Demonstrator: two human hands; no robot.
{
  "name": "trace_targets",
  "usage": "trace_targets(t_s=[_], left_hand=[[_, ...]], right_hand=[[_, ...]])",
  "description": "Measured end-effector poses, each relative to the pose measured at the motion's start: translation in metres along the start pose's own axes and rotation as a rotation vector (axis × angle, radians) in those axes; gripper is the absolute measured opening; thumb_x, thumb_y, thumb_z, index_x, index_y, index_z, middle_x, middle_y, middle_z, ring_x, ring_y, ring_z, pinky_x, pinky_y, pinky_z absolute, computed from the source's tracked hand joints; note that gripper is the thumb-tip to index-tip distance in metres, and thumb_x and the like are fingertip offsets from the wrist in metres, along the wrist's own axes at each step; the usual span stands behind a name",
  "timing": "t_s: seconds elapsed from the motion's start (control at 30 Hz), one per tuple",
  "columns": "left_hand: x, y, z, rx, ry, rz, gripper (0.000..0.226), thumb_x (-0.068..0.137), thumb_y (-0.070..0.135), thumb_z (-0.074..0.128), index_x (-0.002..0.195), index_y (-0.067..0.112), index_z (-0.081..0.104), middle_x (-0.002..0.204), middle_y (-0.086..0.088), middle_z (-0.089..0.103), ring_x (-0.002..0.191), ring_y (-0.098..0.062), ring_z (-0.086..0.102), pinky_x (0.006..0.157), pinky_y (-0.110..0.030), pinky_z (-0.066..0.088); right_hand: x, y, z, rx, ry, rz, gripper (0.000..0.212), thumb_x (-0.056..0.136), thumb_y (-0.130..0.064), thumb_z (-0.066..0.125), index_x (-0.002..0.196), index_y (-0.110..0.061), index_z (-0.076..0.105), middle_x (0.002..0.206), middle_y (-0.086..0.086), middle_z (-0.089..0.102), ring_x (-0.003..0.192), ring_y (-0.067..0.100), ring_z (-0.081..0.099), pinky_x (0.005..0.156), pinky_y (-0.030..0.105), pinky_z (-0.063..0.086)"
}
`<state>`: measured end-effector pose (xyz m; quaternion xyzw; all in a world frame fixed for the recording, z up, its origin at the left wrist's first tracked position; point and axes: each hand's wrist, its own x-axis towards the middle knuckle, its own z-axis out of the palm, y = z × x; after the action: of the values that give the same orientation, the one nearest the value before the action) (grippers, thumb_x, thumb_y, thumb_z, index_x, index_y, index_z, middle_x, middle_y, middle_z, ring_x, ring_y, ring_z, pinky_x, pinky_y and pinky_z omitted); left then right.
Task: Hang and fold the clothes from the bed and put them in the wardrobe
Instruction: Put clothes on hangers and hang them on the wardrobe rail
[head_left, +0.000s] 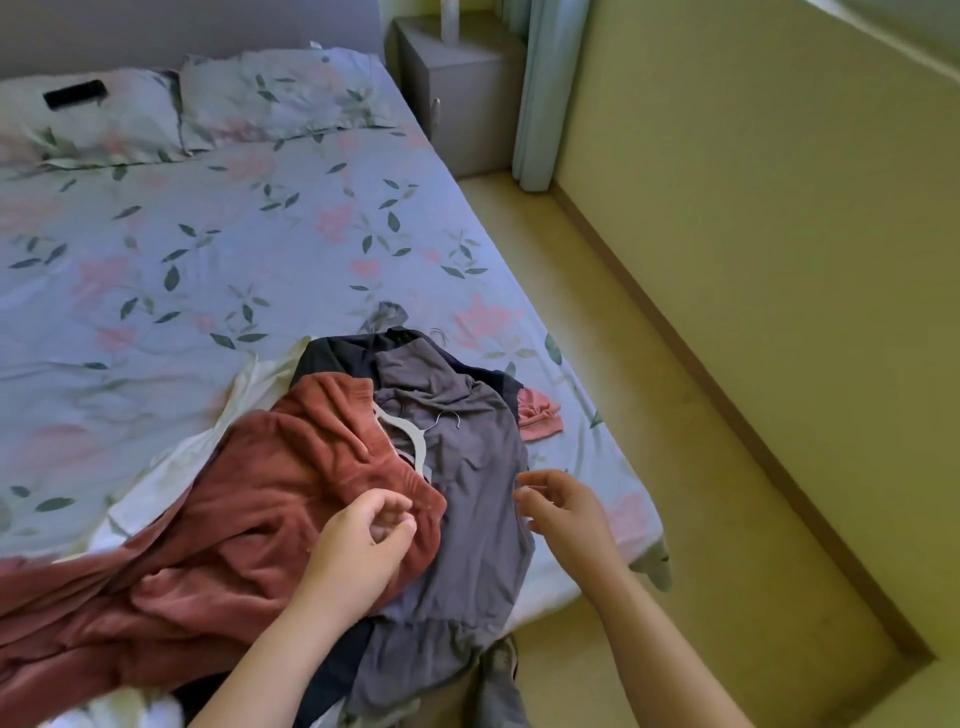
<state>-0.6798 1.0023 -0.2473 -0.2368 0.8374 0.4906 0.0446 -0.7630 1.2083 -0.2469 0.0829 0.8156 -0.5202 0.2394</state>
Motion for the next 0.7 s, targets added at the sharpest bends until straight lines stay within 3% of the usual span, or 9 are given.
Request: trace_targets(t_s=[0.23, 0.37, 0.57, 0.7], left_hand=[[0.058, 0.019, 0.069, 0.011, 0.038, -0.108, 0.012, 0.087, 0.014, 0.065, 0.097, 0.020, 0.064, 0.086, 0.004, 0.067, 0.074, -0.009, 0.063, 0.063, -0.007, 0.042], [0.096, 0.004, 0.097, 0.051, 0.036, -0.177, 0.017, 0.086, 0.016, 0.067, 0.099, 0.023, 0.058, 0.095, 0.000, 0.064, 0.076, -0.014, 0.063, 0.074, -0.023, 0.047], [0.145, -0.050, 0.126, 0.176, -0.002, -0.318, 0.022, 0.084, 0.014, 0.067, 0.105, 0.011, 0.060, 0.109, -0.010, 0.060, 0.086, -0.020, 0.061, 0.085, -0.028, 0.047], [0.170, -0.082, 0.145, 0.239, -0.039, -0.380, 0.035, 0.083, 0.020, 0.068, 0.114, 0.008, 0.058, 0.117, -0.011, 0.057, 0.103, -0.028, 0.060, 0.094, -0.038, 0.047]], right_hand=[[0.079, 0.008, -0.040, 0.003, -0.054, 0.034, 0.013, 0.090, -0.017, 0.063, 0.101, -0.021, 0.068, 0.097, 0.002, 0.071, 0.093, 0.017, 0.067, 0.088, 0.040, 0.055], [0.112, 0.027, -0.050, 0.015, -0.076, 0.081, 0.013, 0.089, -0.013, 0.063, 0.092, -0.025, 0.067, 0.092, 0.002, 0.072, 0.087, 0.017, 0.068, 0.086, 0.040, 0.056], [0.145, 0.073, -0.028, 0.064, -0.079, 0.216, 0.015, 0.088, -0.006, 0.059, 0.091, -0.018, 0.067, 0.090, 0.010, 0.072, 0.083, 0.021, 0.065, 0.086, 0.041, 0.053], [0.166, 0.106, -0.009, 0.042, -0.076, 0.281, 0.014, 0.088, -0.007, 0.061, 0.090, -0.019, 0.067, 0.084, 0.005, 0.071, 0.081, 0.019, 0.065, 0.089, 0.045, 0.054]])
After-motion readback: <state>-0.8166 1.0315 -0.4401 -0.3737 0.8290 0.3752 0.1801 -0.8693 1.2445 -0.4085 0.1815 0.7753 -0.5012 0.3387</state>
